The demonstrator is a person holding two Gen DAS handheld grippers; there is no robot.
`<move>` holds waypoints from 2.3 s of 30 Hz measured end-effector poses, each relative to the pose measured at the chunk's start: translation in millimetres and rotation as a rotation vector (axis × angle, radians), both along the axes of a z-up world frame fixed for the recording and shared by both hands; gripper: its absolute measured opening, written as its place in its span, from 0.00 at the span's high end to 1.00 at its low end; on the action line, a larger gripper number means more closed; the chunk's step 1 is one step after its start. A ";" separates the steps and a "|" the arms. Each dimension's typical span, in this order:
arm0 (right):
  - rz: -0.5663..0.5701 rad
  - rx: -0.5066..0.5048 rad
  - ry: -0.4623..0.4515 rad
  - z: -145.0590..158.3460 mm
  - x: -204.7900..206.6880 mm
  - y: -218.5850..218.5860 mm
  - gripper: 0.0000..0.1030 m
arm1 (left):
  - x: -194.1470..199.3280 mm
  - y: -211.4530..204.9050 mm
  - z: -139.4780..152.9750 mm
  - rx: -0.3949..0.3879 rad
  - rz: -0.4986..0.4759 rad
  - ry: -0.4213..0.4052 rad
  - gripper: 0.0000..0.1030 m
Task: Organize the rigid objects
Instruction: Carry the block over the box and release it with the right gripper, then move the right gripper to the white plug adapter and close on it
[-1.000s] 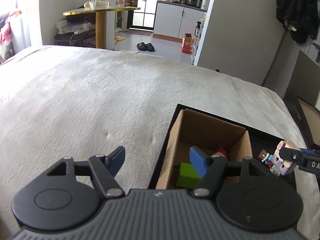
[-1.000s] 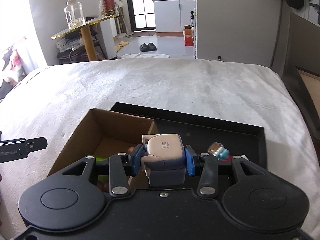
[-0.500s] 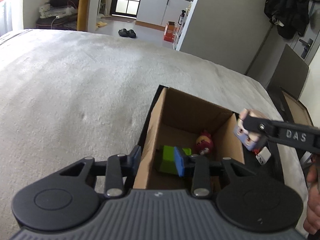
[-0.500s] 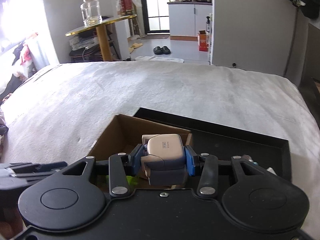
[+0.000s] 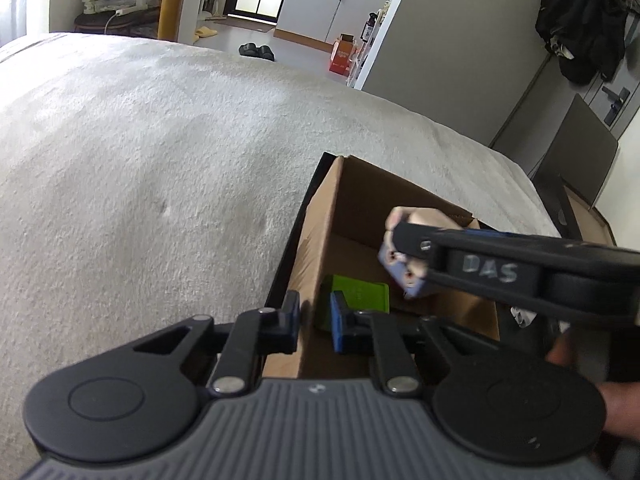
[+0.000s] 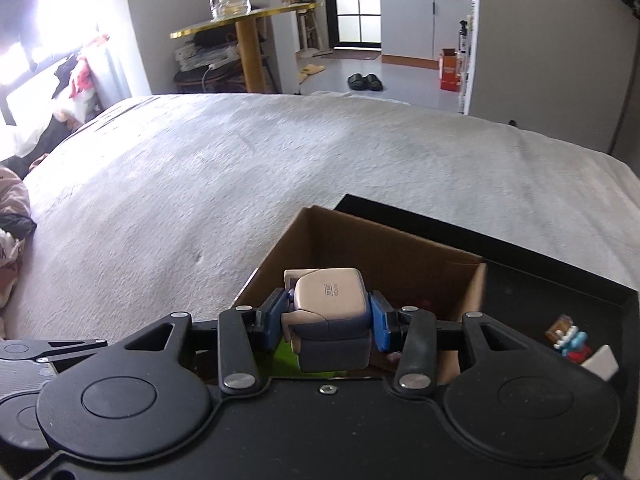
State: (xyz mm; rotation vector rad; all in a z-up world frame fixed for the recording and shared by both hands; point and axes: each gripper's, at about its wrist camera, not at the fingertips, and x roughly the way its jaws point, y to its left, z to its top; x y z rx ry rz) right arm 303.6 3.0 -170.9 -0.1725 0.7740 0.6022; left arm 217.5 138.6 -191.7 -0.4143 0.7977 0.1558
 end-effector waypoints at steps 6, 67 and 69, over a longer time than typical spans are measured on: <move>0.024 -0.028 0.012 -14.7 4.7 14.3 0.58 | -0.1 6.8 -4.7 -0.039 0.001 0.007 0.87; -0.105 0.039 -0.089 -16.6 18.3 -192.0 0.17 | 26.6 -96.7 32.0 0.300 -0.031 0.134 0.32; -0.110 0.040 -0.080 -24.5 22.0 -198.5 0.17 | 29.4 -102.2 32.9 0.309 -0.027 0.132 0.32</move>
